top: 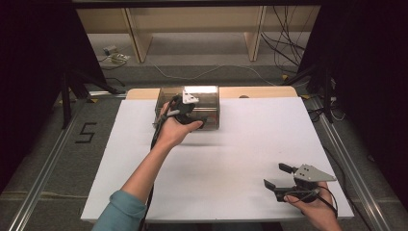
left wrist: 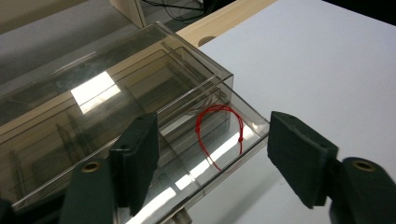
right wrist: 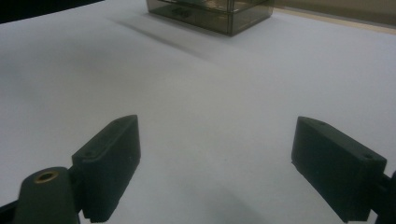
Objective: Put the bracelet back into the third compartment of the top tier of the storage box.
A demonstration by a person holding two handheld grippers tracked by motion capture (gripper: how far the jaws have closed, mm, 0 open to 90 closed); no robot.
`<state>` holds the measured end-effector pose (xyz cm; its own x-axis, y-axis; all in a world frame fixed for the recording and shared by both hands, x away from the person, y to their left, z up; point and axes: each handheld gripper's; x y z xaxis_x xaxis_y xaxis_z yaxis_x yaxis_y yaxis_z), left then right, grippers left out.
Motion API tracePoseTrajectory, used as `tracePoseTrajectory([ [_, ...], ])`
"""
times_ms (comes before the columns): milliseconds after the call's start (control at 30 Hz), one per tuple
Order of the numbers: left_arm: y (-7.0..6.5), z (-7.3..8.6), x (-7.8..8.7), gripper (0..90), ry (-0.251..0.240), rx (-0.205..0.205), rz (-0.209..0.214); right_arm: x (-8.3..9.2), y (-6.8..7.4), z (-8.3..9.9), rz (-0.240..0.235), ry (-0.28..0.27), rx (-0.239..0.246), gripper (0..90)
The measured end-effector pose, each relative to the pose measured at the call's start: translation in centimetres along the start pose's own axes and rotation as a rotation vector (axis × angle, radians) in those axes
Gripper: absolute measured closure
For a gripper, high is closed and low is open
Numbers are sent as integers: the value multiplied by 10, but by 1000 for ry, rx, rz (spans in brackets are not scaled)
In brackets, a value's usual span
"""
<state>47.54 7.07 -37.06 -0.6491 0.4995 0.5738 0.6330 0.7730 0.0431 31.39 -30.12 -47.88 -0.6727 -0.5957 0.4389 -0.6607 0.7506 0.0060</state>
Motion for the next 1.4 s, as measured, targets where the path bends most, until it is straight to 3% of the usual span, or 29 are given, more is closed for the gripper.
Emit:
tracePoseTrajectory([
  [233, -3, 11, 14, 238, -13, 0, 4, 1, 0, 0, 4, -1, -4, 160],
  [733, -6, 46, 48, 200, -54, -9, 4, 1, -1, 0, 6, 1, -4, 160],
  [900, -10, 73, 57, 190, -70, -20, 23, 1, -2, -1, 5, -4, 3, 160],
  [1200, -17, 147, 78, 182, -79, 6, 46, 1, -2, 0, 4, -5, -3, 161],
  [1400, -31, 173, 90, 176, -75, 7, 52, 1, -2, -1, 5, -7, 0, 161],
])
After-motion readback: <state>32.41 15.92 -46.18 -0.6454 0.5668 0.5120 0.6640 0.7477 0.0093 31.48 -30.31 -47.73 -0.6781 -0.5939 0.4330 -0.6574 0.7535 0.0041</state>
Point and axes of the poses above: each handheld gripper's, and its own axes: x roughly backward along the jaws, z roughly out of its underside, y roughly to its left, and after that the axes turned 2 degrees about z, right-handed
